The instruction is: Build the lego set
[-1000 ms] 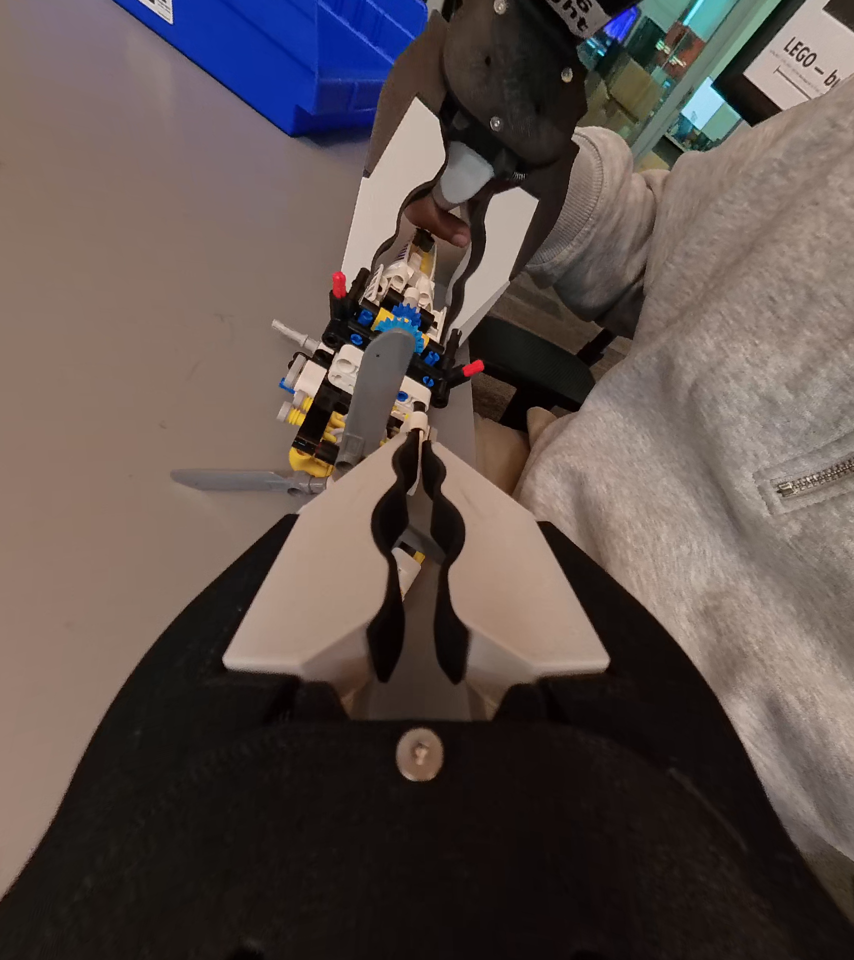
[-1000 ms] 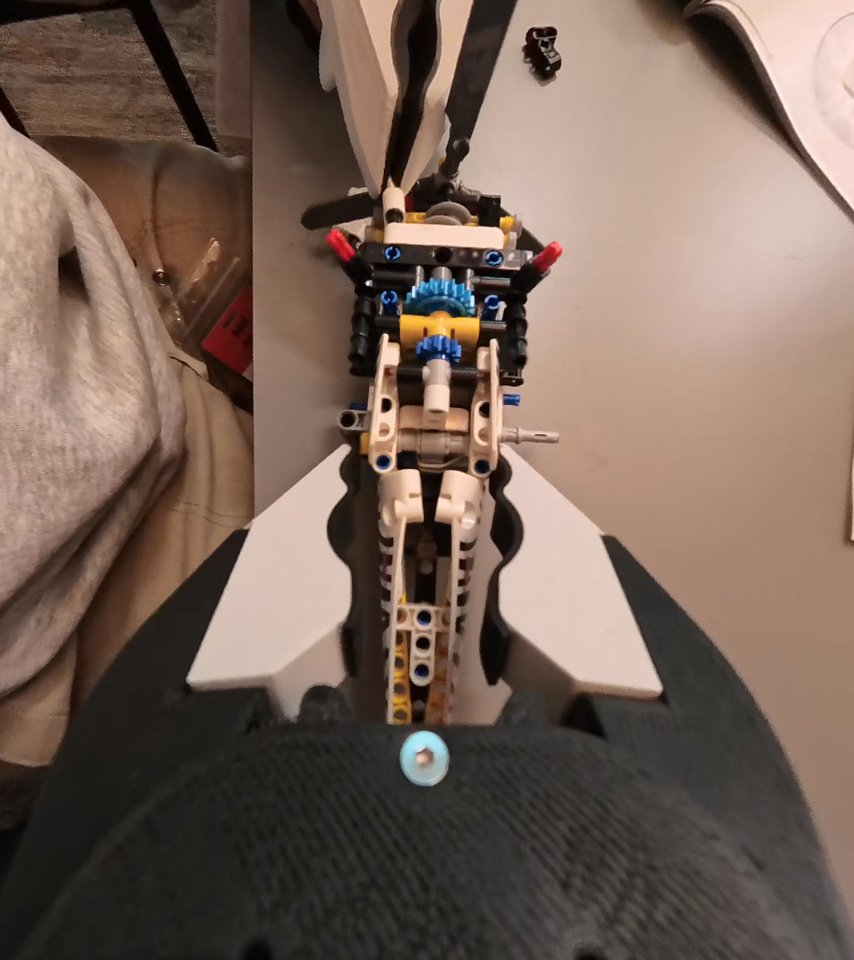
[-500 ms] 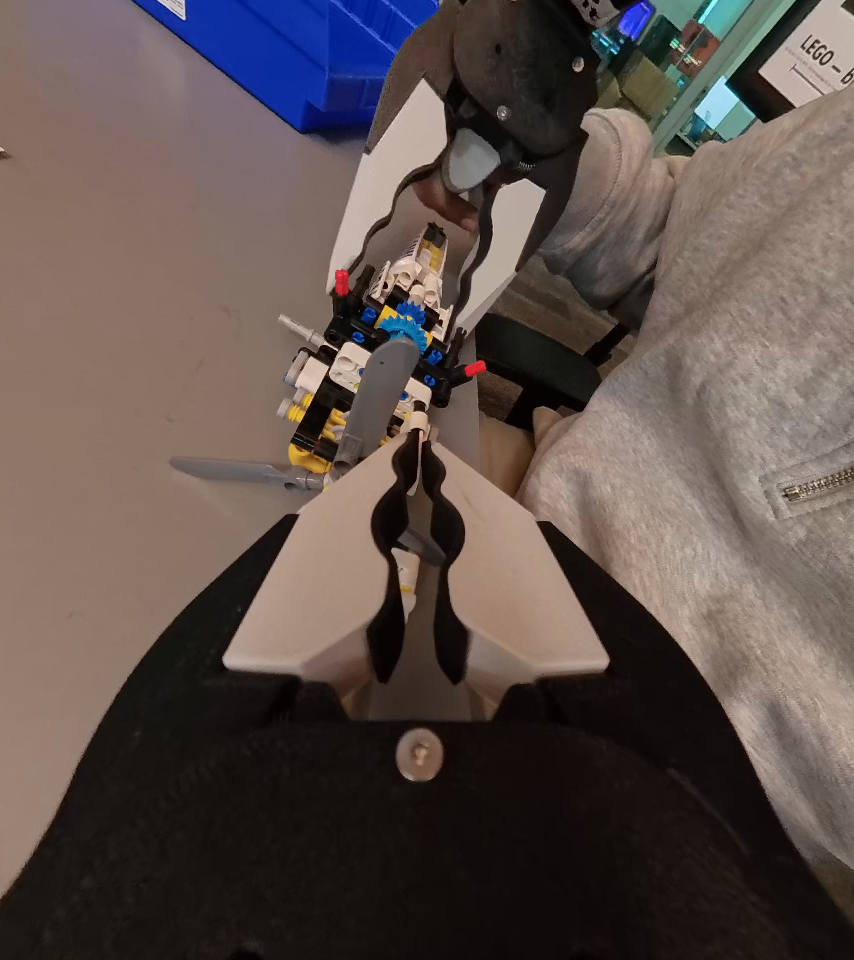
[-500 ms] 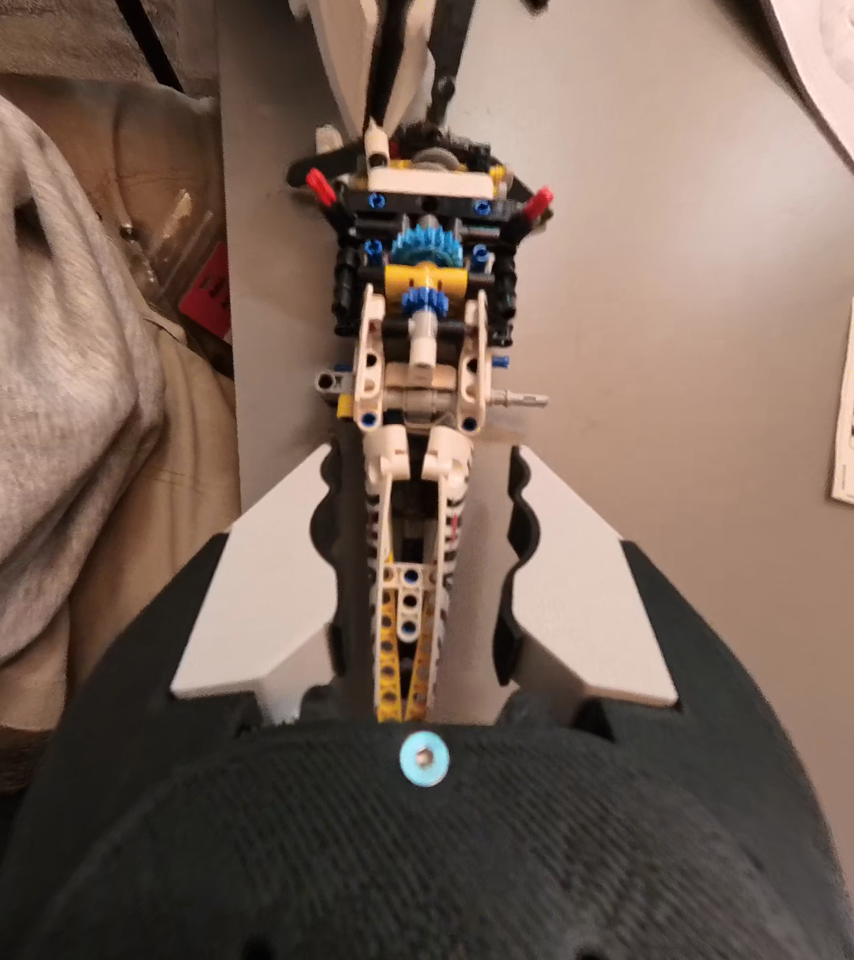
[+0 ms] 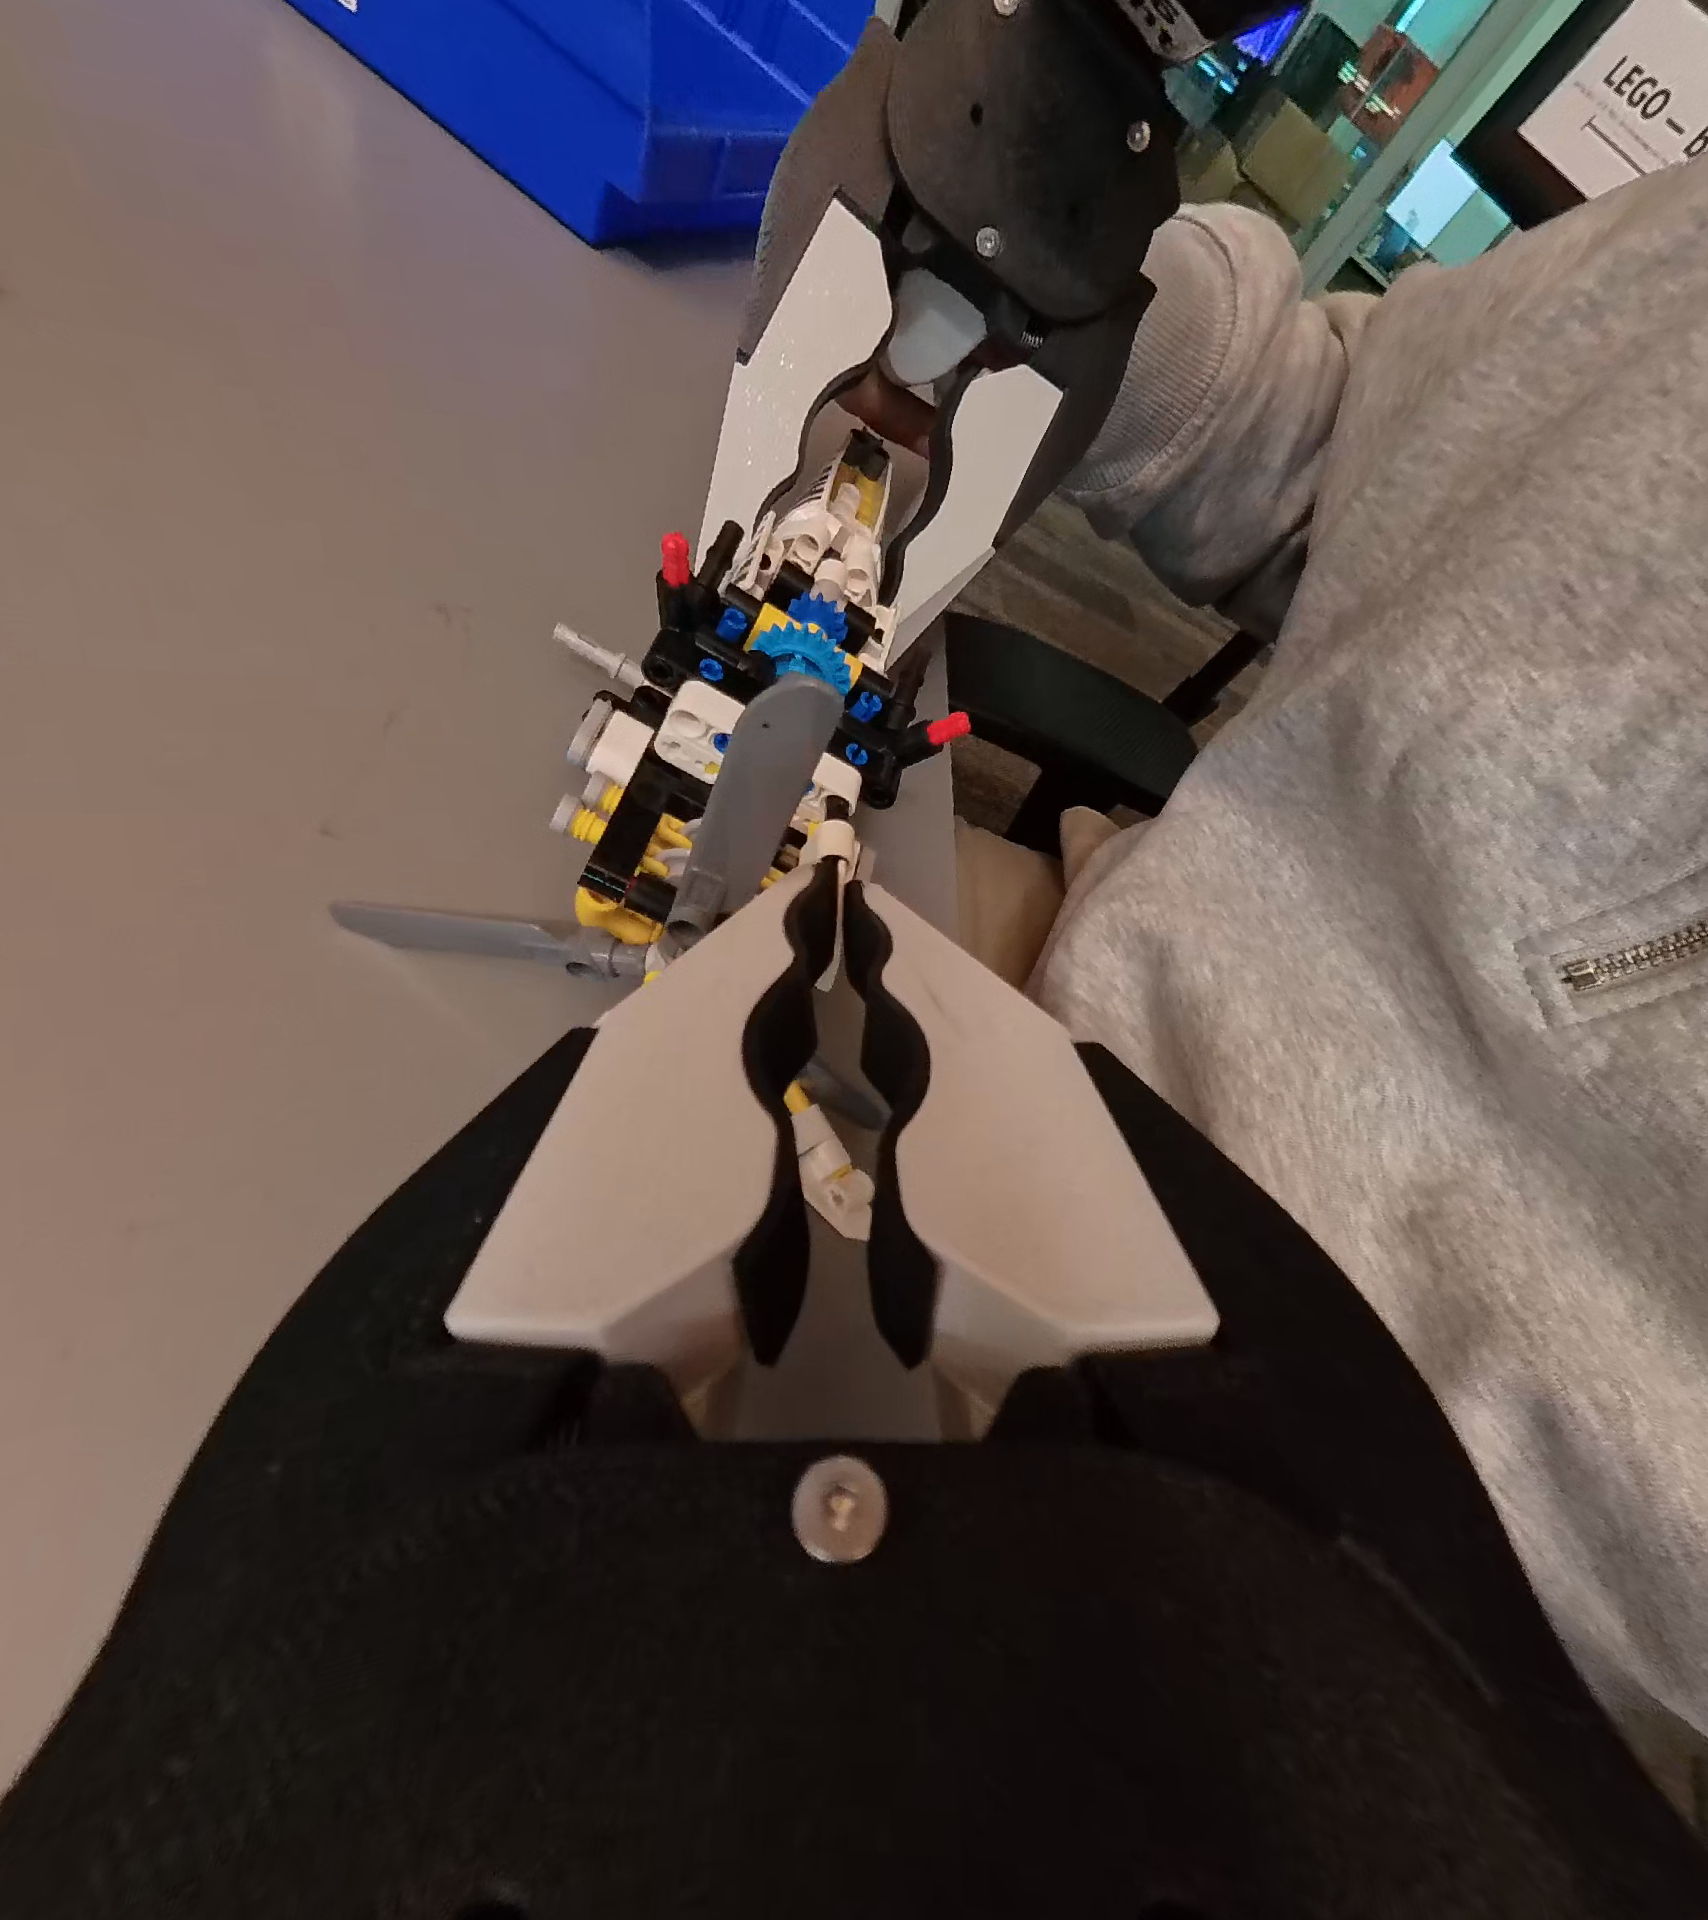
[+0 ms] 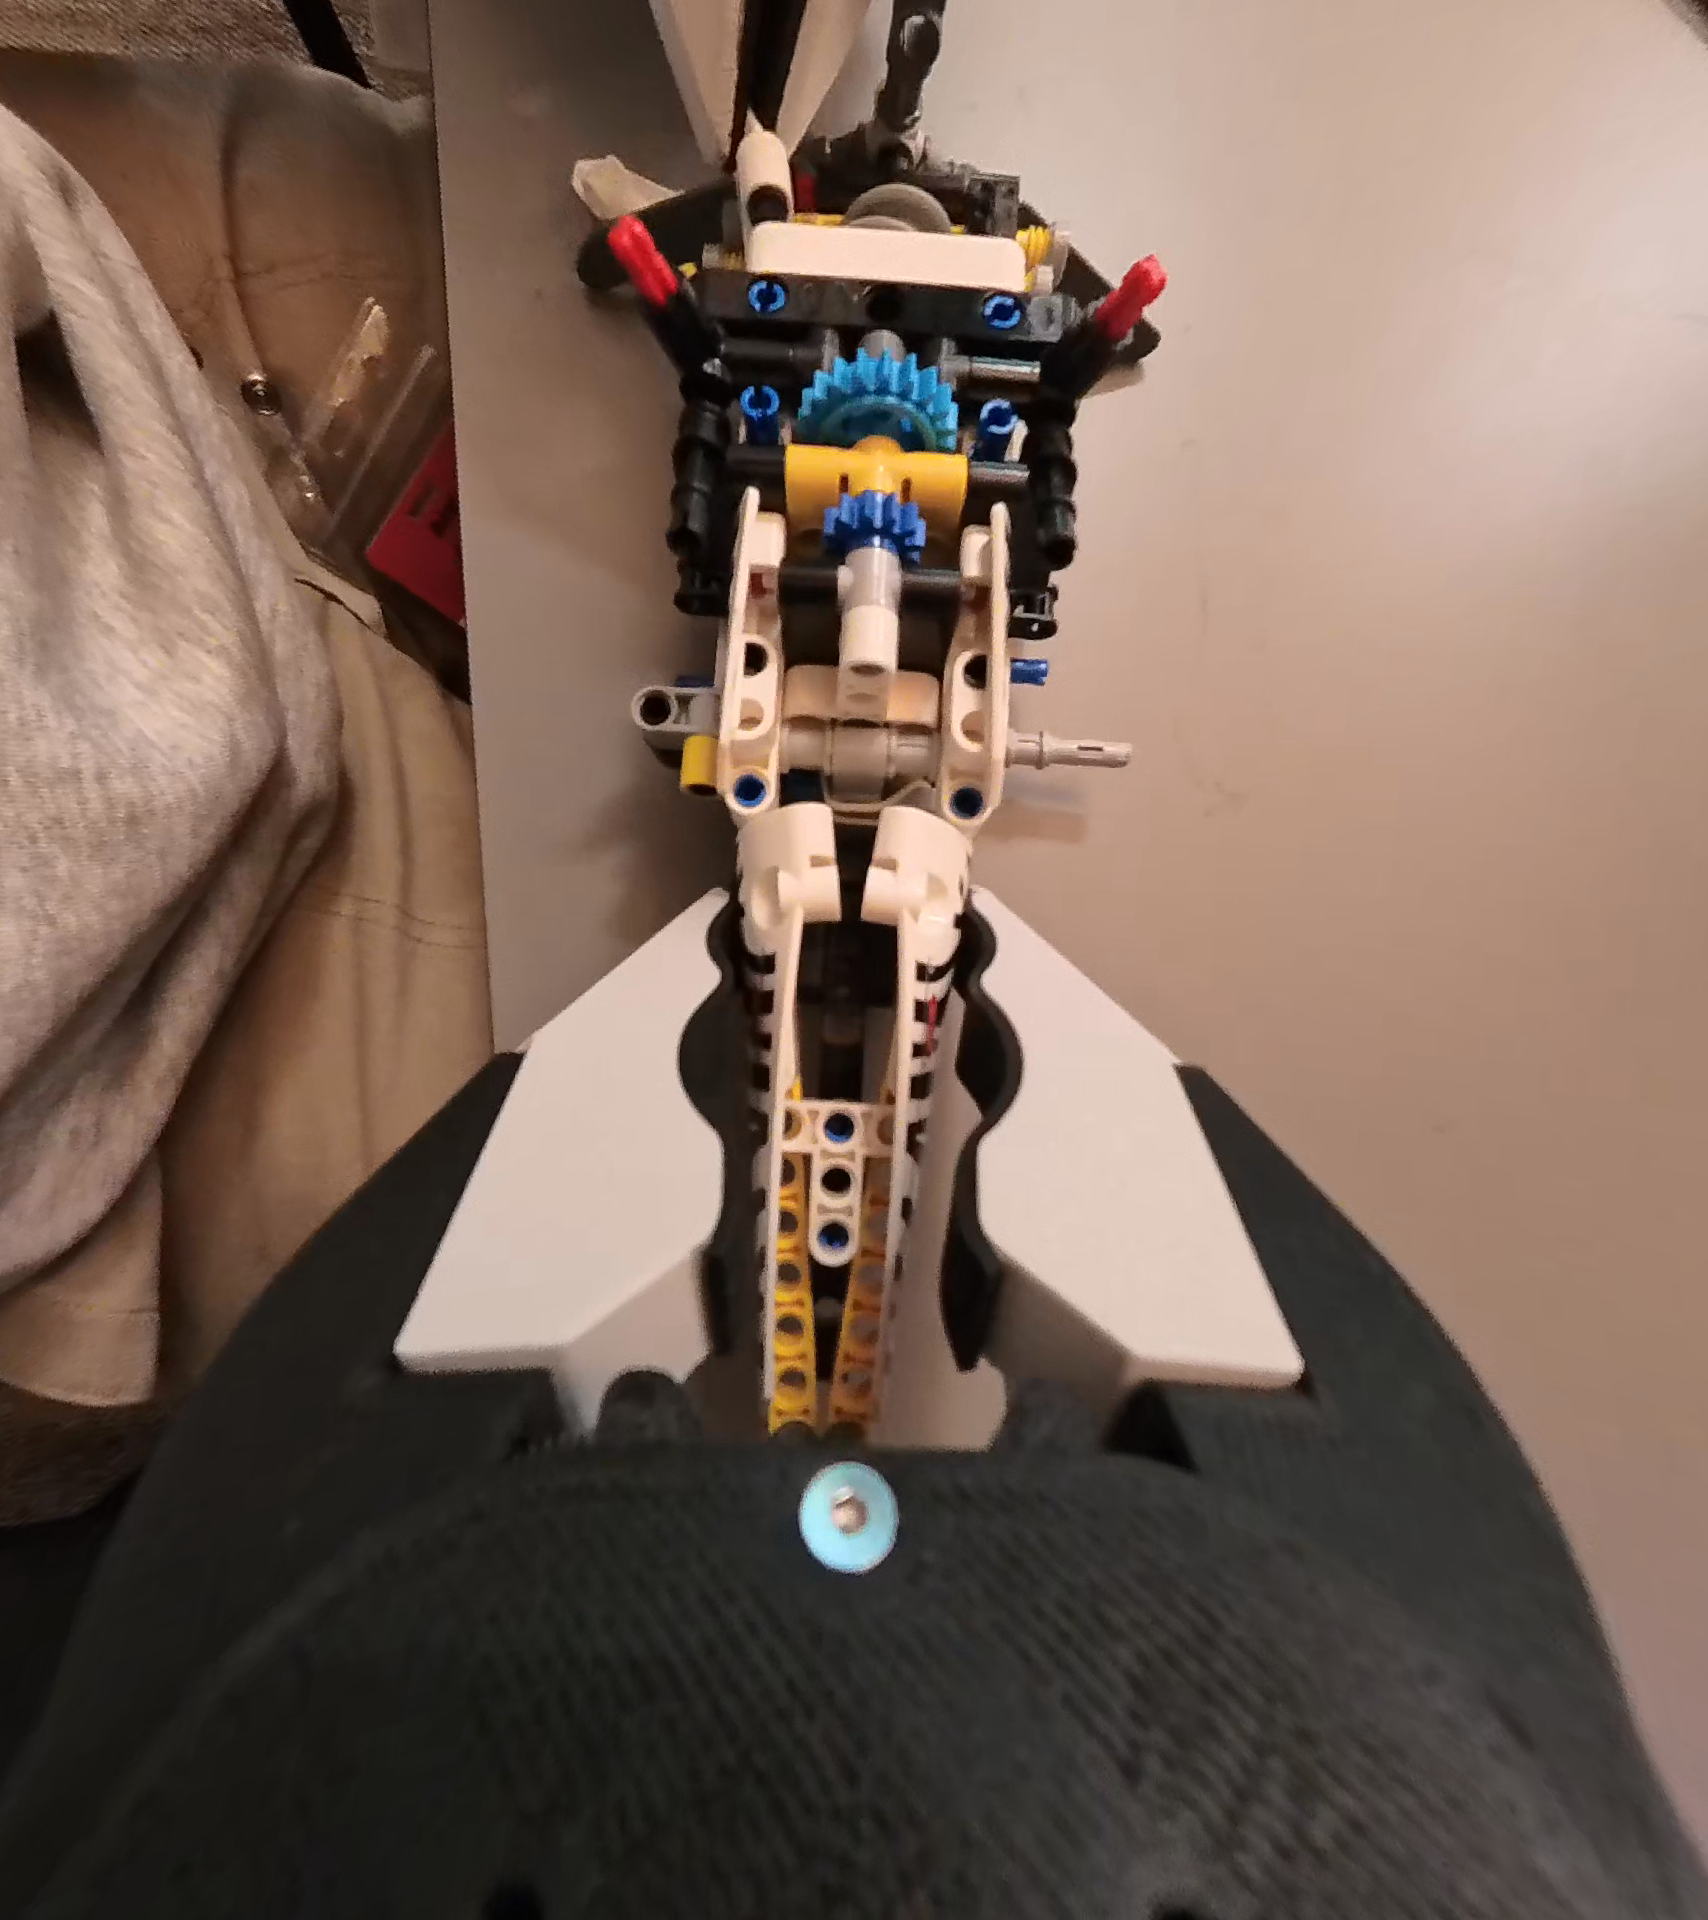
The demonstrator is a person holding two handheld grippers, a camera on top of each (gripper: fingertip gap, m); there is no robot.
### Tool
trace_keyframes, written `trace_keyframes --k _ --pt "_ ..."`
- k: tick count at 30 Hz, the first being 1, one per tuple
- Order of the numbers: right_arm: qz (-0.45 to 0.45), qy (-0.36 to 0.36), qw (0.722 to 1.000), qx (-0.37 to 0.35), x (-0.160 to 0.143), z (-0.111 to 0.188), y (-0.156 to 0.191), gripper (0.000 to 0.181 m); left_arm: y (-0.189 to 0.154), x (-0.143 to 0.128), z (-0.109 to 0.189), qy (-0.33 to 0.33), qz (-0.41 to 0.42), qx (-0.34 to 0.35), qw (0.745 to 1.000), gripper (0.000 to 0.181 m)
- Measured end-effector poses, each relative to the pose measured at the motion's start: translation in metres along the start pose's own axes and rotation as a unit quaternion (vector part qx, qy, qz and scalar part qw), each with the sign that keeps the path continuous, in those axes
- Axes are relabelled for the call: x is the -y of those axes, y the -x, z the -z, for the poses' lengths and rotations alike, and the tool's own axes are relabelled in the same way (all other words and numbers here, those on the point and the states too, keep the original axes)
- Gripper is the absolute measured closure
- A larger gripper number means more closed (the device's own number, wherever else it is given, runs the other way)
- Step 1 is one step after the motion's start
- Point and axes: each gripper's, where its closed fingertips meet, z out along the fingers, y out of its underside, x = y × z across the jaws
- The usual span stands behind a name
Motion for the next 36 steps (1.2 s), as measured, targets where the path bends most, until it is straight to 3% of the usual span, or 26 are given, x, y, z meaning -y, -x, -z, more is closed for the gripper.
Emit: trace_keyframes --k 18,29,36 --pt "0.015 0.016 0.999 0.034 0.001 -0.005 -0.005 0.144 -0.002 0.011 0.004 0.007 -0.068 -0.039 0.997 0.181" --pt "-0.001 -0.001 1.000 0.028 0.005 -0.006 -0.009 0.144 0.005 0.007 0.021 -0.052 -0.011 0.040 0.998 0.167" --pt "0.005 -0.006 1.000 0.029 0.006 -0.007 -0.010 0.144 0.012 -0.005 0.016 -0.006 -0.028 0.096 0.995 0.168"
